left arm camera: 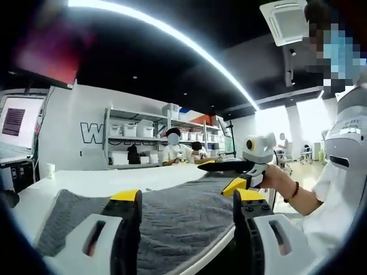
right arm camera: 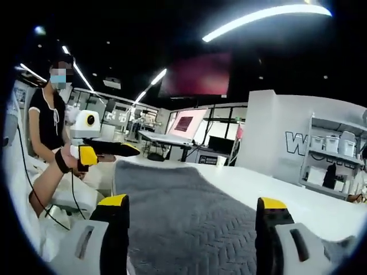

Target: Open the folded towel by lifting each exposed corner and separating the folded layers until the towel lies flat within the target outline without major curled edges

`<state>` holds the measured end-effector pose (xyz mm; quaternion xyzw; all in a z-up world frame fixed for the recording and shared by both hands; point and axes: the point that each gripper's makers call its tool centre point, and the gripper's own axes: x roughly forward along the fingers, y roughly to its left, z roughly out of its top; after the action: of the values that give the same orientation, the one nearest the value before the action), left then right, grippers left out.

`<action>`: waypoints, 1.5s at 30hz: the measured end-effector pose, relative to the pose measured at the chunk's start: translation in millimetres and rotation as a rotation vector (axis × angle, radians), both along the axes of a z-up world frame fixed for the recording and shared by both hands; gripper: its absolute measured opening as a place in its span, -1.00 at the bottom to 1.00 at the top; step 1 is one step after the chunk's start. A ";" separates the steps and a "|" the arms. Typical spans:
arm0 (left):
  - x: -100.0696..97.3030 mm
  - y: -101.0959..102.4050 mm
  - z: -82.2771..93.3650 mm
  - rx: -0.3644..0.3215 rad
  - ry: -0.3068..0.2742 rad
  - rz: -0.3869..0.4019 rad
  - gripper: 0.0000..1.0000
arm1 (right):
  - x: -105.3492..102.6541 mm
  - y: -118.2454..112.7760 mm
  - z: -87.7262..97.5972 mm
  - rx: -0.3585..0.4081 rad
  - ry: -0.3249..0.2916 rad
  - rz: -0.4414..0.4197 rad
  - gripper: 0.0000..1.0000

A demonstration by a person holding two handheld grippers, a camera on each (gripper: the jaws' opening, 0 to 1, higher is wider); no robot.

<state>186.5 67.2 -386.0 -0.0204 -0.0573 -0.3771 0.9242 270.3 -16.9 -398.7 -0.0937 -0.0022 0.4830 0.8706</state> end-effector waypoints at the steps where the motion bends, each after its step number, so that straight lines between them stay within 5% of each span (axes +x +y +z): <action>1: -1.6 -0.9 1.4 0.003 -0.005 0.001 0.29 | -6.1 -11.0 -0.5 -0.003 -0.009 -0.016 0.86; 7: -15.1 -17.7 9.0 0.023 -0.032 -0.037 0.31 | -38.8 -45.5 7.2 -0.005 -0.066 -0.064 0.91; 15: -19.3 -21.6 12.2 0.008 -0.040 -0.047 0.32 | -52.9 -63.5 16.1 0.013 -0.096 -0.089 0.93; 16: -22.5 -24.5 13.1 -0.001 -0.041 -0.067 0.32 | -53.1 -67.8 17.4 -0.016 -0.135 -0.105 0.93; 27: -26.7 -17.0 15.8 0.004 -0.055 -0.034 0.33 | -66.4 -104.2 25.4 0.095 -0.110 -0.143 0.93; 45: -26.3 -20.5 7.3 0.012 -0.032 -0.042 0.34 | -67.9 -113.6 4.1 0.041 -0.085 -0.175 0.92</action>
<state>160.2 46.7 -378.7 -0.0097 -0.0694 -0.3968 0.9152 202.4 -130.4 -394.6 -0.0961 -0.0411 0.4007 0.9102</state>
